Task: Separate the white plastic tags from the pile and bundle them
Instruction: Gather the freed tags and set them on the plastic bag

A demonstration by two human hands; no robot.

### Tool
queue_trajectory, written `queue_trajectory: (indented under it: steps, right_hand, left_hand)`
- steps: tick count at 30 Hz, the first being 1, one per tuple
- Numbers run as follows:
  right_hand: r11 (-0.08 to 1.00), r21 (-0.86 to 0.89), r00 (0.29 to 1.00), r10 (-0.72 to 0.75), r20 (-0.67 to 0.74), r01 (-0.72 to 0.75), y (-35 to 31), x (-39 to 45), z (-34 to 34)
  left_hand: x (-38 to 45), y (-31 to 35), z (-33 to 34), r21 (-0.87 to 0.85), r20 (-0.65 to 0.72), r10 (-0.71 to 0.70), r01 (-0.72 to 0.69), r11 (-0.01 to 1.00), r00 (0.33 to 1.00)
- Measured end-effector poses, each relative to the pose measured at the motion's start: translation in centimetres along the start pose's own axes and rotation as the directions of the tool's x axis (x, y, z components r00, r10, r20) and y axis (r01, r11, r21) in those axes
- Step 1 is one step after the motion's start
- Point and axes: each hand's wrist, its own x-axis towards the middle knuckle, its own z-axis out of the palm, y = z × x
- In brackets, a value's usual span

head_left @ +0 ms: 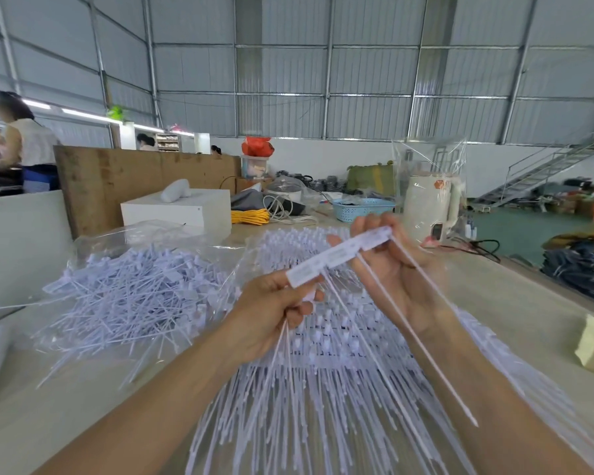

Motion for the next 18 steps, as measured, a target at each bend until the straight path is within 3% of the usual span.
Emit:
queue_trajectory:
  steps: [1, 3, 4, 8, 11, 13, 15, 16, 18]
  right_hand:
    - [0.999, 0.015, 0.992, 0.042, -0.12, -0.04, -0.2, -1.3, -0.4]
    - [0.985, -0.169, 0.951, -0.092, -0.294, 0.043, 0.7, -2.2, -0.2]
    - [0.965, -0.251, 0.942, -0.147, -0.3, 0.071, 1.0, -2.6, -0.2]
    - [0.95, -0.293, 0.934, -0.194, -0.301, 0.103, 1.2, -3.0, -1.4]
    - [0.928, -0.362, 0.912, -0.221, -0.344, 0.088, 0.8, -3.1, -1.7]
    - [0.886, -0.463, 0.907, -0.199, -0.372, 0.004, 0.1, -3.4, -1.5]
    - [0.734, -0.657, 0.896, -0.164, -0.414, -0.169, -1.2, -3.9, -1.0]
    - [0.578, -0.769, 0.891, -0.151, -0.428, -0.272, -1.6, -4.2, -1.0]
    - [0.168, -0.906, 0.905, -0.118, -0.41, -0.388, -1.7, -4.5, -0.7]
  left_hand:
    - [0.1, 0.1, 0.1, -0.039, -0.017, -0.022, 0.022, 0.999, 1.0]
    - [0.3, 0.3, 0.0, -0.068, -0.071, -0.063, 0.058, 0.996, 0.995]
    - [0.5, 0.4, -0.2, -0.08, -0.085, -0.085, 0.078, 0.994, 0.993]
    - [0.3, 0.7, -0.5, -0.076, 0.025, -0.116, 0.117, 0.99, 0.993]
    - [0.0, 0.3, -0.5, 0.066, 0.052, -0.018, 0.014, 0.998, 0.998]
    - [-0.1, 0.2, -0.7, 0.136, 0.029, 0.056, -0.059, 0.989, 0.998]
    - [0.1, 0.3, -1.2, 0.21, -0.038, 0.125, -0.114, 0.971, 0.991]
    - [0.2, 0.3, -1.4, 0.263, -0.063, 0.16, -0.138, 0.955, 0.985]
    - [0.3, 0.2, -1.7, 0.386, -0.07, 0.219, -0.176, 0.906, 0.973]
